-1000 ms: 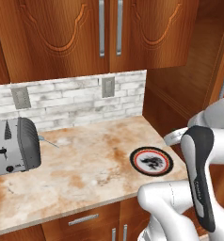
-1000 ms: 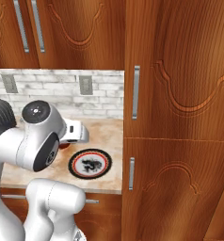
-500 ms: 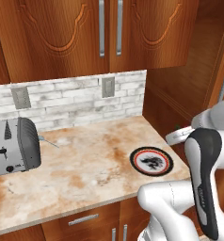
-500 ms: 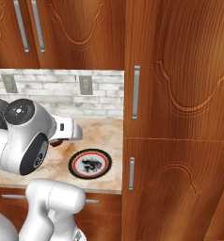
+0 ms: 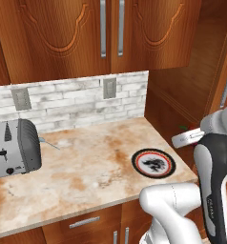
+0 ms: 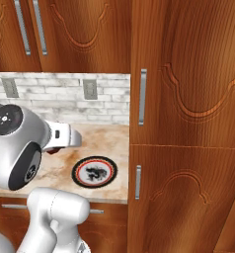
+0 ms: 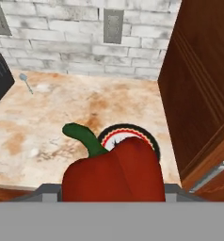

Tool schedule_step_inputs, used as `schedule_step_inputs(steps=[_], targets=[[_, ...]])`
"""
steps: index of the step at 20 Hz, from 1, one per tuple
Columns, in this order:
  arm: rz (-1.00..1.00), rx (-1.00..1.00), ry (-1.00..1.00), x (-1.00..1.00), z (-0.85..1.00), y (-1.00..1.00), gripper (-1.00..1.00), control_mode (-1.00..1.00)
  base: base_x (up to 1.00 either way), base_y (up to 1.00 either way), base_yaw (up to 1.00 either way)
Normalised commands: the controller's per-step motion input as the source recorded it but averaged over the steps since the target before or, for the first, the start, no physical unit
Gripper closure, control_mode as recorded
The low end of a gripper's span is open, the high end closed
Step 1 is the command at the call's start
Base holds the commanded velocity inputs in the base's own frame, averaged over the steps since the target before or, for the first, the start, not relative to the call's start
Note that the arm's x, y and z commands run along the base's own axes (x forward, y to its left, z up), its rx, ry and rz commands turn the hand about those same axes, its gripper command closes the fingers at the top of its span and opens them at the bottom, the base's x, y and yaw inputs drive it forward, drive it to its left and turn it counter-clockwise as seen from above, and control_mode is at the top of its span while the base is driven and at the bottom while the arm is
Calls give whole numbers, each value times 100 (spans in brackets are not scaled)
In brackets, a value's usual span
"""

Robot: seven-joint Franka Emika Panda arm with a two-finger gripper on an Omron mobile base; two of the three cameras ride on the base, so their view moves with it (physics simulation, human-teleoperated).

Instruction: Pick the bell pepper from the counter and place it in the microwave. Then turn on the microwave.

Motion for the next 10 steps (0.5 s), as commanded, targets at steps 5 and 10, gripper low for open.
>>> schedule_step_inputs(steps=[5,10], targets=[[-1,0,-8,-25,3,0,100,-100,0,0,0],[-1,0,-12,-29,7,0,100,-100,0,0,0]])
